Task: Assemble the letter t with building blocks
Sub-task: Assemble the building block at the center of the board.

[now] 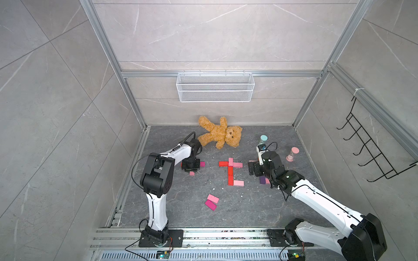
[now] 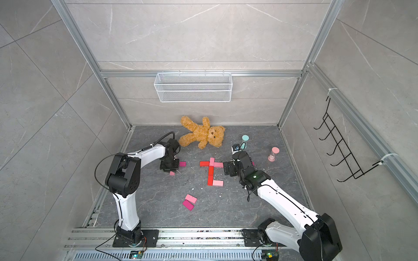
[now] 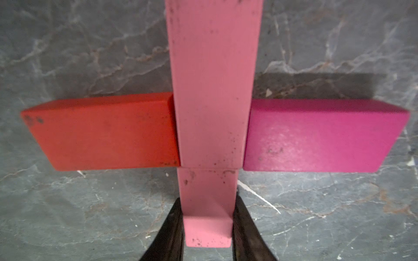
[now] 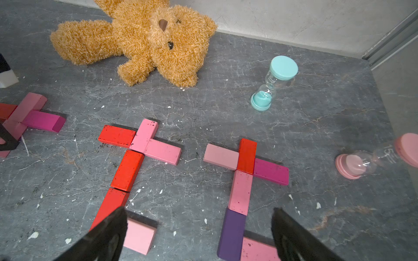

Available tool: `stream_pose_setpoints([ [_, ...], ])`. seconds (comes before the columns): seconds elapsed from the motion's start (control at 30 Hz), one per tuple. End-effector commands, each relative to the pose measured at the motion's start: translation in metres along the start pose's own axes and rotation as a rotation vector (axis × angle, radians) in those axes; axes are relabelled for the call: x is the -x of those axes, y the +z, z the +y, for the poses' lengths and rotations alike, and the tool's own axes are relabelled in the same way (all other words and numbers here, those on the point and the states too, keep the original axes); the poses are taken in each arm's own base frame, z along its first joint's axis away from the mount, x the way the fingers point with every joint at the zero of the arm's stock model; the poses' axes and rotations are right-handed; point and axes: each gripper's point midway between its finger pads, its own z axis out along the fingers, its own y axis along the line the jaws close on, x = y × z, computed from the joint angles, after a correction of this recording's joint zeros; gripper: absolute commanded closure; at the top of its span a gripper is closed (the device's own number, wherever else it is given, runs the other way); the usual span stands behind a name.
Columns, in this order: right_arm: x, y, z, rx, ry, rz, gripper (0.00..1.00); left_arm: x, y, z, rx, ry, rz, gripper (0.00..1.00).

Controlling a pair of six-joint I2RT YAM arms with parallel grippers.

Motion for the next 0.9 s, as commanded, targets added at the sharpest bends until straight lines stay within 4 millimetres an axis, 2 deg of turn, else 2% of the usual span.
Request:
stream_pose_setpoints([
  [0.0,0.0020,0.0003,-0.0030,-0.016,-0.012,0.003,0.00,0.0038,0.0066,-0.0046,-0.027,0.021,-0.002,0.78],
  [0.47,0.0022,-0.0004,-0.0028,-0.014,-0.012,0.002,0.00,0.0035,0.0035,-0.0049,-0.032,0.035,-0.011,0.72],
  [0.57,0.0021,-0.0008,-0.0028,-0.014,-0.011,0.002,0.00,0.0036,0.0026,-0.0052,-0.037,0.034,-0.016,0.64],
  [0.87,0.0022,-0.0005,-0.0023,-0.012,-0.011,0.002,0.00,0.0041,-0.0014,-0.0055,-0.040,0.036,-0.024,0.64],
])
